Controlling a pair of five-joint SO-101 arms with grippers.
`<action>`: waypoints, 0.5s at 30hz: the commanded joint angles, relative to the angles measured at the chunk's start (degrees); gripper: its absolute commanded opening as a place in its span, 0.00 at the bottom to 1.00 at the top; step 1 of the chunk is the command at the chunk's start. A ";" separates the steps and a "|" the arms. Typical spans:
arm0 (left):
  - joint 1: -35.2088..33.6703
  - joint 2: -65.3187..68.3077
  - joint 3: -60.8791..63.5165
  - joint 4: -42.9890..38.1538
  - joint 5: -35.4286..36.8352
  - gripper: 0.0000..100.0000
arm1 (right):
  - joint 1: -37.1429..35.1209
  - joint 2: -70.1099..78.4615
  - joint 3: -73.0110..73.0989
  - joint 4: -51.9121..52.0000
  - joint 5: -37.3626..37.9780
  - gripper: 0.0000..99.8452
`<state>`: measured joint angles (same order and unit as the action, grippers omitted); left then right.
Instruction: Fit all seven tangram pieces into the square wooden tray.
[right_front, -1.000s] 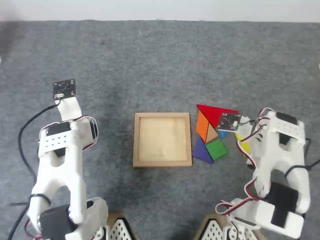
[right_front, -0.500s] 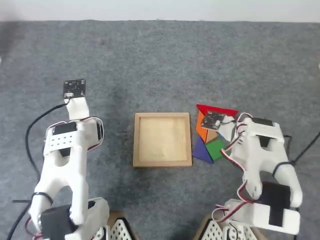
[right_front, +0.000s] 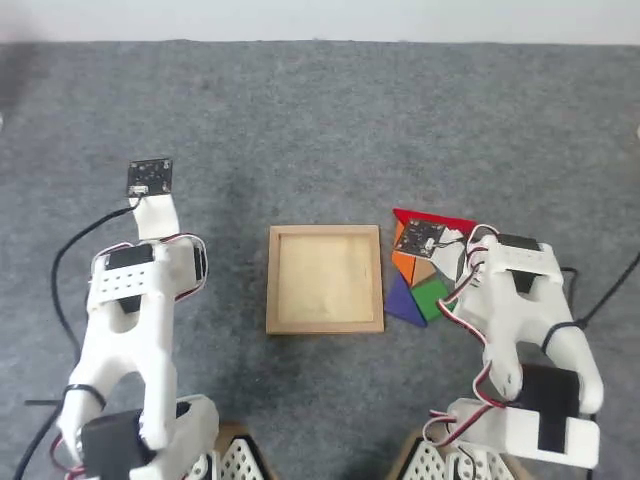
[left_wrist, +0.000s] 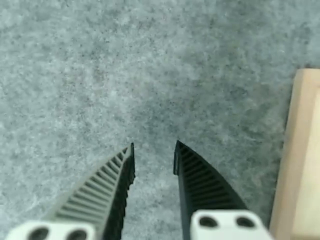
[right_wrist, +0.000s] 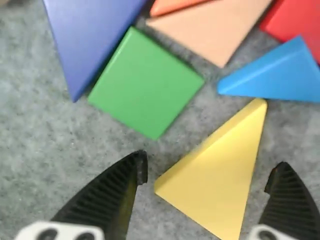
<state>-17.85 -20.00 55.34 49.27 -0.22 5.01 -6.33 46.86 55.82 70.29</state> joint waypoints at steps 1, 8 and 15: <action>0.26 0.09 -0.13 -0.62 -0.44 0.13 | 3.65 -0.22 -2.90 -0.40 4.57 0.37; 0.26 0.09 -0.13 -0.62 -0.53 0.13 | 6.02 -0.31 -3.08 -0.57 10.02 0.37; 0.26 0.09 -0.13 -0.62 -0.44 0.13 | 4.00 -0.22 -2.20 -0.40 9.85 0.37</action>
<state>-17.85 -20.00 55.34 49.27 -0.22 9.93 -6.33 46.59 55.82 79.34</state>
